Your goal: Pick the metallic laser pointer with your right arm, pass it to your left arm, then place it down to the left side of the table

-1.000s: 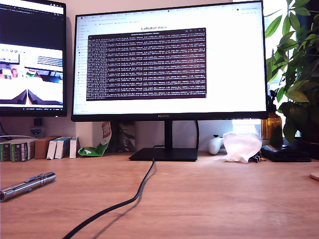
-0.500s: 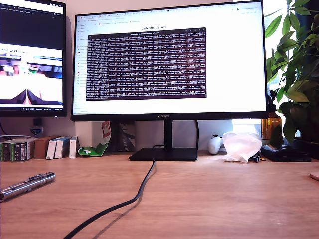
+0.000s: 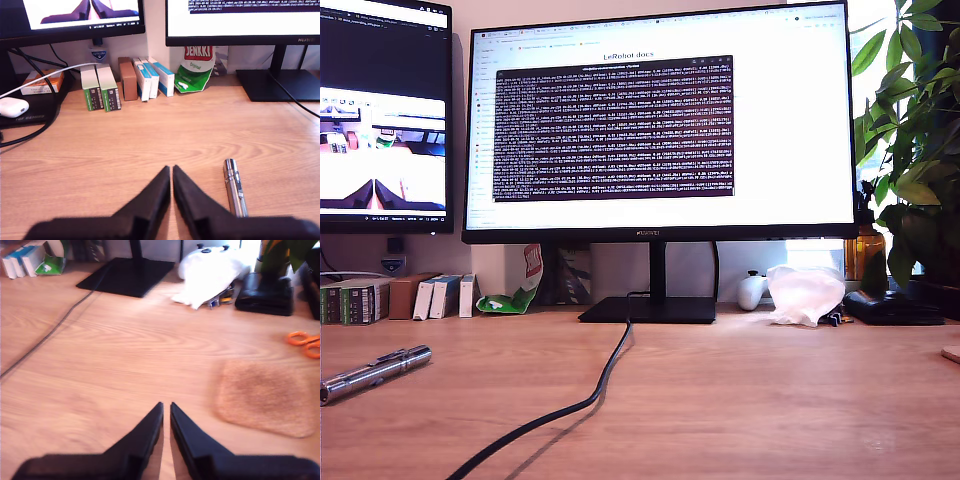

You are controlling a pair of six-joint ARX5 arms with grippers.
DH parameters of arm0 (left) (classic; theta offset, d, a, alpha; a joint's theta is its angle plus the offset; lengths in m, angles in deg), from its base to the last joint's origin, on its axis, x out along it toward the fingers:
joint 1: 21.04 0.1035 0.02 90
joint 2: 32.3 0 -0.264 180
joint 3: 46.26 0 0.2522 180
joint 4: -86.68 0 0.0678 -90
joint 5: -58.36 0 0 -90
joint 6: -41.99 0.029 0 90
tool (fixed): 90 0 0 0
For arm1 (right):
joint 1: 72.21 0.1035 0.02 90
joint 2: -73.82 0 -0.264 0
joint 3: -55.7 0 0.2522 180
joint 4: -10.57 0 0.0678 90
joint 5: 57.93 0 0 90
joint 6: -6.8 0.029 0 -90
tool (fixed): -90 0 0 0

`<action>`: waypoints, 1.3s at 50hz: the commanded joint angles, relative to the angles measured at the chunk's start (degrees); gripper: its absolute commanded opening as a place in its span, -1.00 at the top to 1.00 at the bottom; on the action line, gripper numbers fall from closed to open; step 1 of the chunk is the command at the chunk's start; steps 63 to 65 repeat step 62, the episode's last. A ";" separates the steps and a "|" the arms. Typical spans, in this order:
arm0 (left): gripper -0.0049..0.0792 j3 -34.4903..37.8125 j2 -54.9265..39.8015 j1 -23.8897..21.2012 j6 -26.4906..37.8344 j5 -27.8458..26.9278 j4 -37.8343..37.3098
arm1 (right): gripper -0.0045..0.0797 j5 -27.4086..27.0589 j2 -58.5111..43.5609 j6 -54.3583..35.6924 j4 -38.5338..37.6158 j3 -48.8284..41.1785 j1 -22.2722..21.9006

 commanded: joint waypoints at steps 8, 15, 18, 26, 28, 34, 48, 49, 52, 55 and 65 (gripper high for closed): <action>0.92 2.21 0.44 0.11 0.48 -0.04 -0.28 | 0.81 -1.79 0.37 -1.09 -0.31 -1.20 0.26; 0.92 2.21 0.46 0.11 0.48 -0.04 -0.26 | 0.81 -1.75 0.37 -1.07 -0.52 -1.18 0.24; 0.92 2.21 0.46 0.11 0.48 -0.04 -0.26 | 0.81 -1.70 0.37 -1.64 -1.38 -1.18 0.26; 0.92 2.21 0.46 0.11 0.48 -0.04 -0.26 | 0.81 -0.04 0.37 -2.03 -12.13 -1.20 0.28; 0.92 2.21 0.46 0.11 0.48 -0.04 -0.26 | 0.81 -0.11 0.37 -2.01 -13.66 -1.22 0.28; 0.92 2.21 0.46 0.11 0.48 -0.04 -0.26 | 0.81 -1.22 0.37 -2.29 -14.01 -1.79 0.26; 0.92 2.21 0.46 0.11 0.48 -0.04 -0.26 | 0.81 -1.49 0.37 -1.11 -25.64 -8.52 0.26; 0.92 2.21 0.46 0.11 0.48 -0.04 -0.24 | 0.81 -1.55 0.37 -1.16 -26.03 -8.52 0.26; 0.92 2.21 0.46 0.11 0.48 -0.04 -0.24 | 0.81 -1.60 0.37 -1.14 -26.93 -8.52 0.28; 0.92 2.21 0.46 0.11 0.48 -0.04 -0.24 | 0.81 -1.57 0.37 -1.03 -26.77 -8.52 0.28; 0.92 2.21 0.46 0.11 0.48 -0.04 -0.24 | 0.81 -1.60 0.35 0.37 -22.93 -8.52 0.28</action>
